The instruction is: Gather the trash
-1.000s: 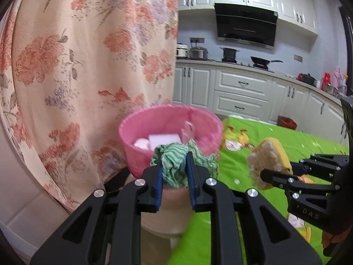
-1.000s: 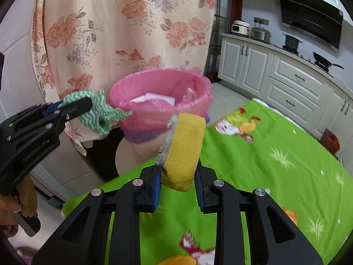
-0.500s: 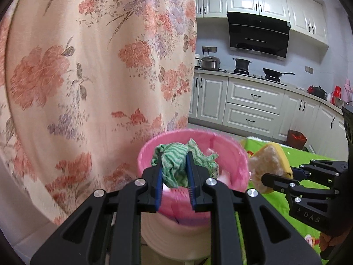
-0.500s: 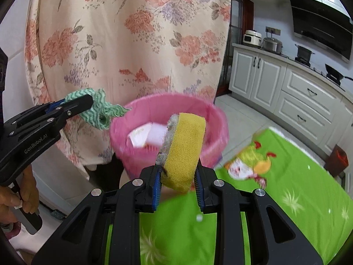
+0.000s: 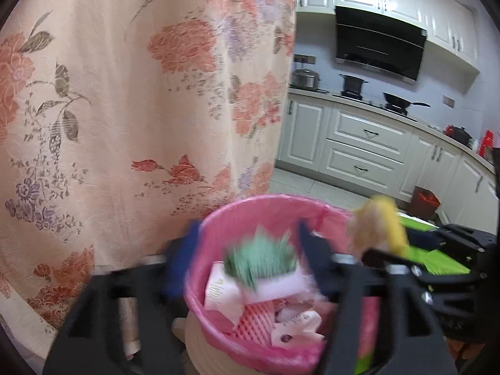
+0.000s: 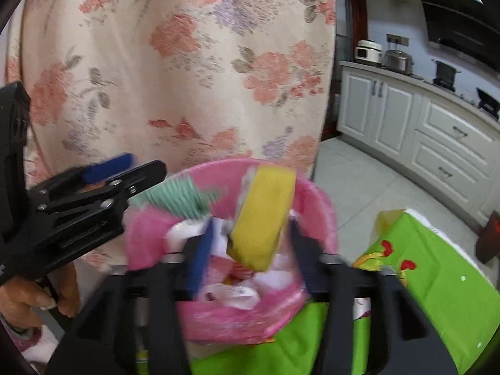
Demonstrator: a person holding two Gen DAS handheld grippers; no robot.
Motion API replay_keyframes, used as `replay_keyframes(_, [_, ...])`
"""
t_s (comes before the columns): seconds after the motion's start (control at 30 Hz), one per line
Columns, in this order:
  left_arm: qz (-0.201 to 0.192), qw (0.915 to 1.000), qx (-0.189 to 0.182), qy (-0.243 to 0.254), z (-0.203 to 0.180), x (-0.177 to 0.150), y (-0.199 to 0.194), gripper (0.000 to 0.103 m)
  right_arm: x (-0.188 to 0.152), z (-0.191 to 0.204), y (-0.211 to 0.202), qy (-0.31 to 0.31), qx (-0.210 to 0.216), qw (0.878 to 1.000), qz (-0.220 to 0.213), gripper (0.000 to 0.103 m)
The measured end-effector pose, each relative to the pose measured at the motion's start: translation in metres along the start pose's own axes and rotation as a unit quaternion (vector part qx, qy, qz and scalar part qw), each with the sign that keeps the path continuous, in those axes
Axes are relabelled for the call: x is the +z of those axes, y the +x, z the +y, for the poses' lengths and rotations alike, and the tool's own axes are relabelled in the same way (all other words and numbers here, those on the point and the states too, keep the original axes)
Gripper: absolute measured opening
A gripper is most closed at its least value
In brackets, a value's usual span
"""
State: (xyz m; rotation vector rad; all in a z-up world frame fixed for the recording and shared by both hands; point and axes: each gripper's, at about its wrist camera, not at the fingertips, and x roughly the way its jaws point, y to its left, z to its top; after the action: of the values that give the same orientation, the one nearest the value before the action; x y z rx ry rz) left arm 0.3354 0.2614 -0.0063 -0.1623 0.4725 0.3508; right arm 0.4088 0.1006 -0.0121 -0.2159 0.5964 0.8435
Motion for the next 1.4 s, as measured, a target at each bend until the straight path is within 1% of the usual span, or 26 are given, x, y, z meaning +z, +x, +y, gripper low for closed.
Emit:
replay_keyframes(0.03, [0.0,1.0,-0.001,-0.003,0.001,0.0,0.001,0.073,-0.001,-0.002,-0.002,0.002,0.003,1.0,-0.003,0.061])
replay_keyframes(0.07, [0.001,1.0,-0.003,-0.003,0.002,0.0,0.0,0.075,-0.002,-0.005,-0.004,0.005,0.006,1.0,-0.006,0.061])
replay_keyframes(0.1, [0.0,1.0,0.001,-0.001,0.004,-0.001,-0.002,0.081,-0.004,-0.008,-0.008,0.01,0.005,1.0,-0.01,0.061])
replay_keyframes(0.13, [-0.004,1.0,0.006,0.0,0.004,-0.003,-0.006,0.085,-0.006,-0.011,-0.012,0.014,0.004,1.0,-0.012,0.061])
replay_keyframes(0.2, [-0.011,0.9999,0.006,-0.005,0.006,-0.005,-0.016,0.098,-0.011,-0.015,-0.024,0.02,0.002,1.0,-0.018,0.061])
replay_keyframes(0.3, [-0.023,0.9995,0.021,-0.007,0.006,-0.01,-0.036,0.098,-0.019,-0.017,-0.044,0.027,-0.01,0.999,-0.029,0.064])
replay_keyframes(0.4, [-0.027,0.9986,0.046,0.006,0.0,-0.016,-0.061,0.098,-0.031,-0.014,-0.071,0.033,-0.028,0.998,-0.039,0.068])
replay_keyframes(0.47, [-0.032,0.9977,0.059,0.014,-0.005,-0.019,-0.078,0.098,-0.037,-0.008,-0.087,0.029,-0.043,0.998,-0.045,0.075])
replay_keyframes(0.67, [-0.052,0.9972,0.049,0.022,-0.017,-0.033,-0.131,0.098,-0.06,0.006,-0.132,0.03,-0.058,0.996,-0.06,0.083])
replay_keyframes(0.83, [-0.06,0.9967,0.05,0.021,-0.026,-0.051,-0.17,0.098,-0.079,0.015,-0.162,0.038,-0.059,0.995,-0.068,0.084])
replay_keyframes(1.0, [-0.058,0.9973,0.037,0.025,-0.039,-0.075,-0.202,0.098,-0.1,0.022,-0.188,0.047,-0.059,0.994,-0.074,0.084])
replay_keyframes(1.17, [-0.056,0.9976,0.028,0.029,-0.049,-0.098,-0.225,0.098,-0.125,0.031,-0.209,0.048,-0.064,0.994,-0.069,0.084])
replay_keyframes(1.4, [-0.038,0.9985,0.018,0.036,-0.058,-0.118,-0.239,0.098,-0.152,0.038,-0.232,0.042,-0.076,0.994,-0.068,0.084])
